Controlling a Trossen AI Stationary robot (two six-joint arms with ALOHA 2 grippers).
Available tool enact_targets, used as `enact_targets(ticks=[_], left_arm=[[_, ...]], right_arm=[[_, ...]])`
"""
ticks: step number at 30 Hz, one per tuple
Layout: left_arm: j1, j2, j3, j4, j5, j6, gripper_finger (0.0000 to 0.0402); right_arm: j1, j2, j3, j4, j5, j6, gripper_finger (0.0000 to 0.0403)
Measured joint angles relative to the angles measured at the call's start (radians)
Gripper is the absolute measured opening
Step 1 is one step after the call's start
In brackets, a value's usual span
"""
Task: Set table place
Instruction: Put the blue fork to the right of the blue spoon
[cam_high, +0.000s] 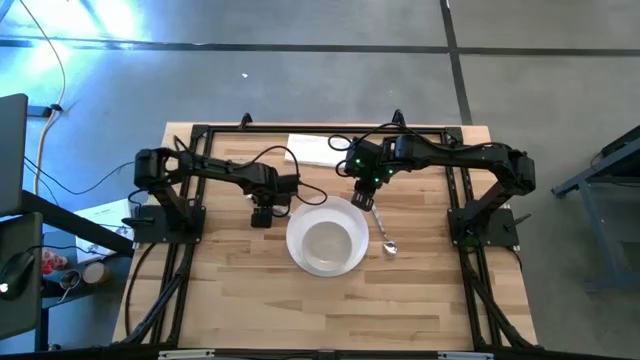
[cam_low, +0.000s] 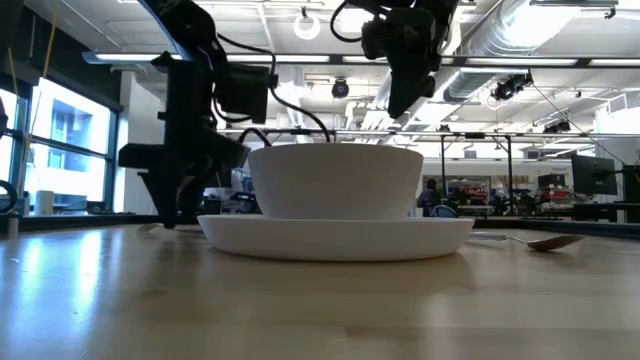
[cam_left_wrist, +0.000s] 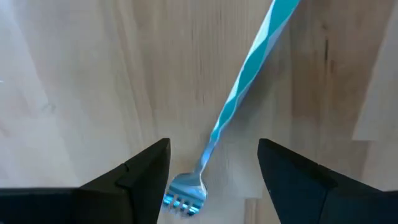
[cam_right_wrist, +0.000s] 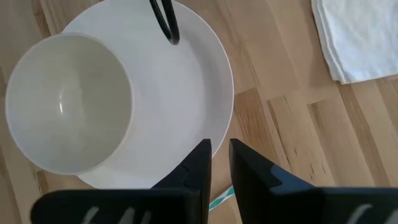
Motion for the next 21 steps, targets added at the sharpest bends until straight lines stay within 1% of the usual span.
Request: enact_targets(ticks=[4, 10, 21], left_arm=[[0.0, 0.035, 0.001, 0.018, 0.0, 0.008, 0.0234], [0.001, 0.05, 0.005, 0.018, 0.02, 0.011, 0.0232], [0.0, 0.053, 0.003, 0.013, 0.023, -0.051, 0.0184]], right_arm=[[0.001, 0.0, 0.0, 0.0, 0.0, 0.0, 0.0048], [0.001, 0.0, 0.0, -0.017, -0.001, 0.0, 0.0048], [0.001, 0.0, 0.0, -0.023, -0.003, -0.008, 0.0048]])
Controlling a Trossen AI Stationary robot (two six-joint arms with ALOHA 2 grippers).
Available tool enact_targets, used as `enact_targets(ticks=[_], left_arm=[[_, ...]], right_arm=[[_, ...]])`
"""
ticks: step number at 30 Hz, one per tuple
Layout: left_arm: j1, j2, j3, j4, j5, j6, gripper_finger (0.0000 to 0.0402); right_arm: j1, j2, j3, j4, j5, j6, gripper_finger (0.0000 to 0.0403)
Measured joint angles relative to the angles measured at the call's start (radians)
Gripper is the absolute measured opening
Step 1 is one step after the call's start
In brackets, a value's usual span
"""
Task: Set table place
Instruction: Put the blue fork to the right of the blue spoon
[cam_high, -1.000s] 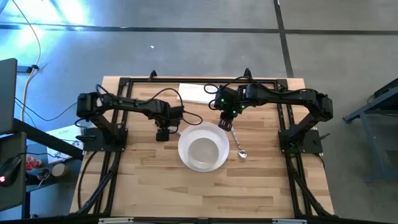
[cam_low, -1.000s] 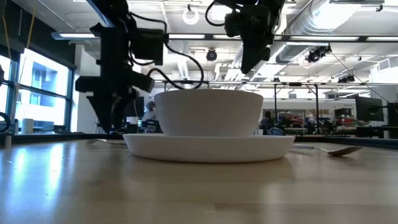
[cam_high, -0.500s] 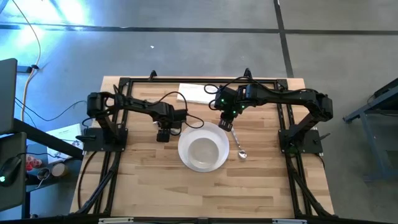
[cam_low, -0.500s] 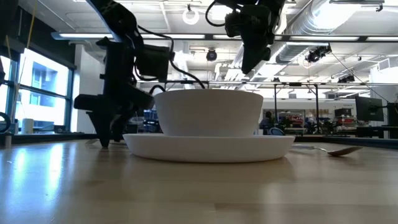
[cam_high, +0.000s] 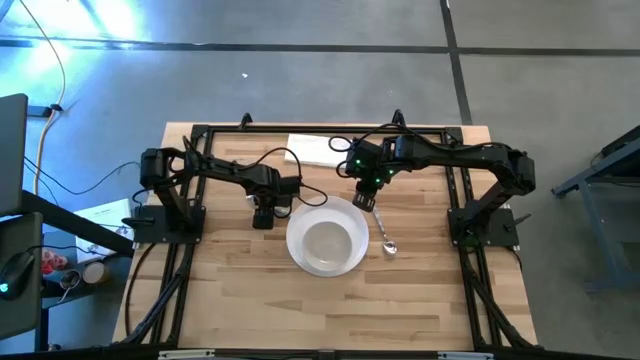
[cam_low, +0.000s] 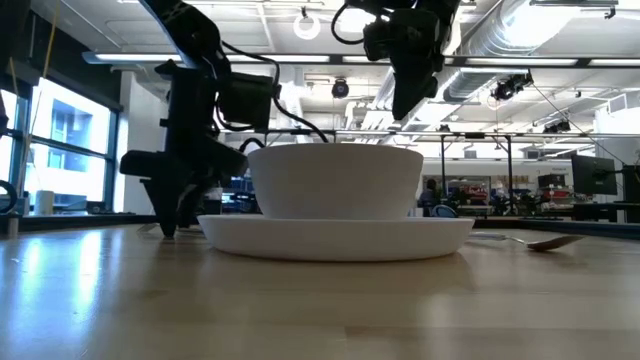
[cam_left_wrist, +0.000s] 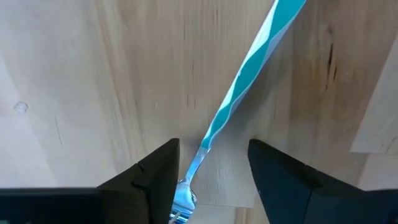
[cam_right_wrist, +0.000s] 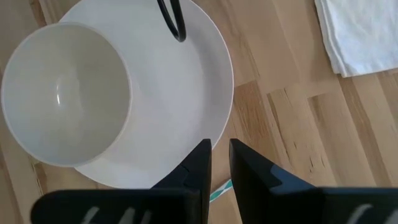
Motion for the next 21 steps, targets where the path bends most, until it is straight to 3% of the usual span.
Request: enact_targets(ticks=[6, 12, 21], left_arm=[[-0.002, 0.001, -0.001, -0.003, 0.004, -0.045, 0.0135], [-0.001, -0.018, 0.015, -0.058, -0.001, -0.105, 0.0016], [0.0, -0.17, 0.107, -0.213, 0.05, -0.183, 0.0007]], right_arm=[[0.0, 0.0, 0.0, 0.0, 0.0, 0.0, 0.0049], [0.0, 0.0, 0.0, 0.001, 0.0, 0.0, 0.0048], [0.0, 0.0, 0.0, 0.001, 0.0, 0.0, 0.0048]])
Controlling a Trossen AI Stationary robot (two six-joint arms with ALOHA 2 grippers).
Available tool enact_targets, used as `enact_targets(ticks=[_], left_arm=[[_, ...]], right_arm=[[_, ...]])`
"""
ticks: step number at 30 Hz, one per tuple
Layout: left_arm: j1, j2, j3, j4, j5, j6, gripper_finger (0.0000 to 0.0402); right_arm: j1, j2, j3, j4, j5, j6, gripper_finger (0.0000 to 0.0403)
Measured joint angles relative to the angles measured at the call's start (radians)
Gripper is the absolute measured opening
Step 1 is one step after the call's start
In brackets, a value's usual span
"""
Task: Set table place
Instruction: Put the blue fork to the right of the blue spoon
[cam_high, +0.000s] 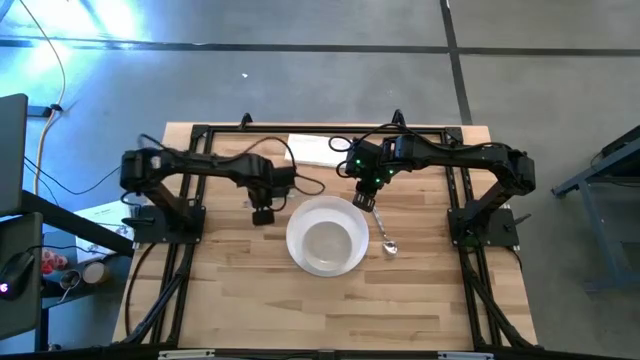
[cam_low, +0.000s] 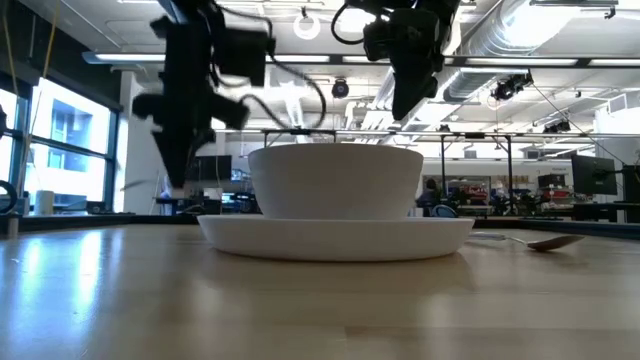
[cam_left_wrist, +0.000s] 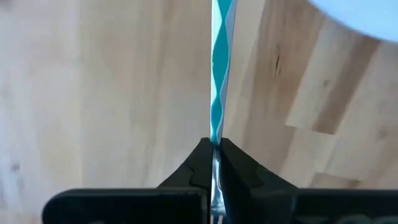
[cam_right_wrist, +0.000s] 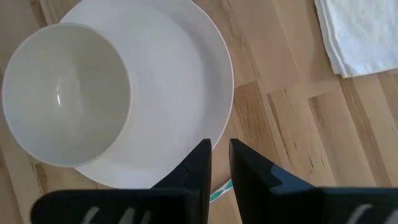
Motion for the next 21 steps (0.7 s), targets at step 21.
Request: enact_targets(ticks=[21], left_arm=[[-0.001, -0.427, 0.106, 0.257, -0.076, -0.287, 0.0001]], right_arm=[[-0.036, -0.105, 0.001, 0.408, -0.145, -0.044, 0.0048]])
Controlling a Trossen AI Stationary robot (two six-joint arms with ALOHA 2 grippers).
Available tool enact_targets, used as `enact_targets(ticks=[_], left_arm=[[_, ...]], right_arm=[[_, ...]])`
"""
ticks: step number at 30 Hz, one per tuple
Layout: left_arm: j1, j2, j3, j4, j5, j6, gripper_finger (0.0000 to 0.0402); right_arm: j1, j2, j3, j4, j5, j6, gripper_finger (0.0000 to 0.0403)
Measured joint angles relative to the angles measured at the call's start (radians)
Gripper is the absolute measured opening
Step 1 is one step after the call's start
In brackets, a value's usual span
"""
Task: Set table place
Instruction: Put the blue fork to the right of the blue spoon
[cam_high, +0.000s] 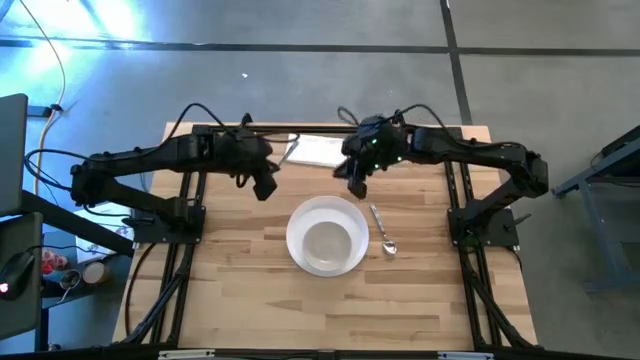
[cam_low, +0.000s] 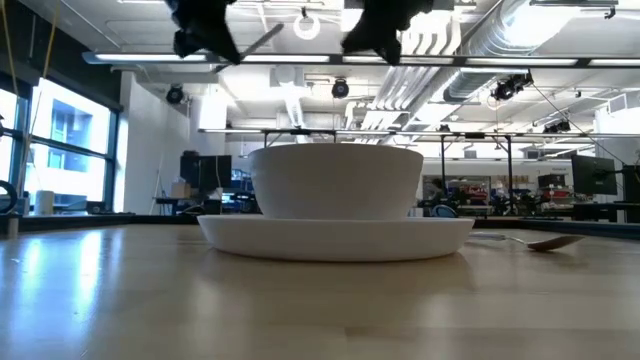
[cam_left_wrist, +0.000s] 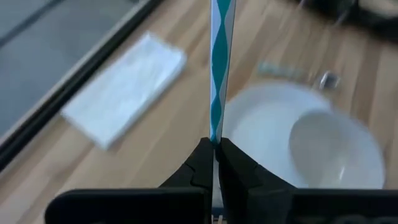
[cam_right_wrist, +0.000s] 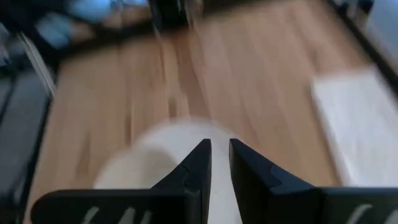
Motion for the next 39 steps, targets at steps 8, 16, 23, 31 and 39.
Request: enact_targets(ticks=[8, 16, 23, 31, 39], left_arm=[[0.0, 0.023, 0.0, 0.103, 0.008, 0.013, 0.0], [0.0, 0.043, 0.0, 0.117, 0.026, 0.025, 0.0], [0.0, 0.042, 0.0, 0.192, 0.026, 0.044, 0.0], [0.0, 0.042, 0.0, 0.234, 0.024, 0.055, 0.0], [0.0, 0.042, 0.0, 0.234, 0.023, 0.055, 0.0]], right_arm=[[-0.047, -0.002, 0.0, 0.23, -0.029, 0.006, 0.0049], [-0.078, 0.004, 0.0, 0.255, -0.072, 0.051, 0.0089], [-0.075, 0.037, 0.0, 0.328, -0.072, 0.078, 0.0126], [-0.075, 0.095, 0.0, 0.513, -0.072, 0.104, 0.0136], [-0.068, 0.125, 0.0, 0.613, -0.077, 0.126, 0.0136]])
